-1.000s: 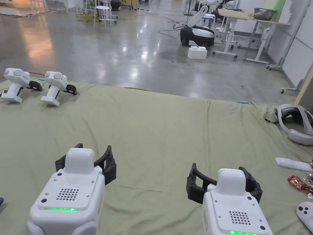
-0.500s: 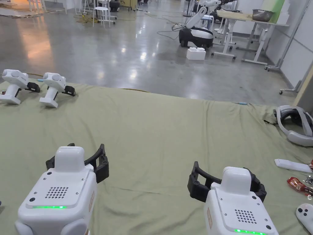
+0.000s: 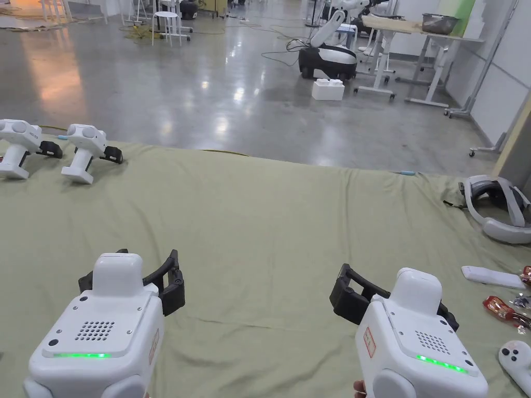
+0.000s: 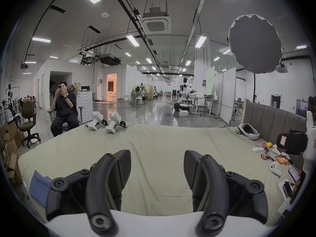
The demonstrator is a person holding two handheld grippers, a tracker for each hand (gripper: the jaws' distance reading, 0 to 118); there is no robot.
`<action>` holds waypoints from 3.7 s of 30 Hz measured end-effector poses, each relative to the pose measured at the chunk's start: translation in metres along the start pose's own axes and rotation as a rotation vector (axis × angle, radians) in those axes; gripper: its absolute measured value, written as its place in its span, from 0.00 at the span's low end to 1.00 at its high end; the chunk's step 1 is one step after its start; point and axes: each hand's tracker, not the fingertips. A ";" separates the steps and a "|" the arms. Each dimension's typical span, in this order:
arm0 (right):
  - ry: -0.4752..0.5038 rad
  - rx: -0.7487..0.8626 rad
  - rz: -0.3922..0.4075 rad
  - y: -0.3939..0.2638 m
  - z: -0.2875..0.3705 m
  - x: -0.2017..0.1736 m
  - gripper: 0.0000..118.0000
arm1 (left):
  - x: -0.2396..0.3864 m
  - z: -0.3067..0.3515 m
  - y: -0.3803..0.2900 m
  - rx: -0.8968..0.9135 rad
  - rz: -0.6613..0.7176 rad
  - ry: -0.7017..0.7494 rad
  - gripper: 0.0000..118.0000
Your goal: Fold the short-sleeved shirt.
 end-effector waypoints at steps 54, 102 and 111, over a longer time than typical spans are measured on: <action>-0.021 -0.281 -0.045 0.015 -0.015 -0.008 0.99 | 0.000 0.003 -0.001 0.095 -0.077 0.017 0.63; 0.043 0.059 0.141 -0.020 -0.018 -0.010 1.00 | -0.009 -0.009 -0.020 0.074 -0.065 -0.025 0.63; 0.042 0.056 0.136 -0.019 -0.016 -0.010 1.00 | -0.008 -0.009 -0.015 0.086 -0.058 -0.035 0.63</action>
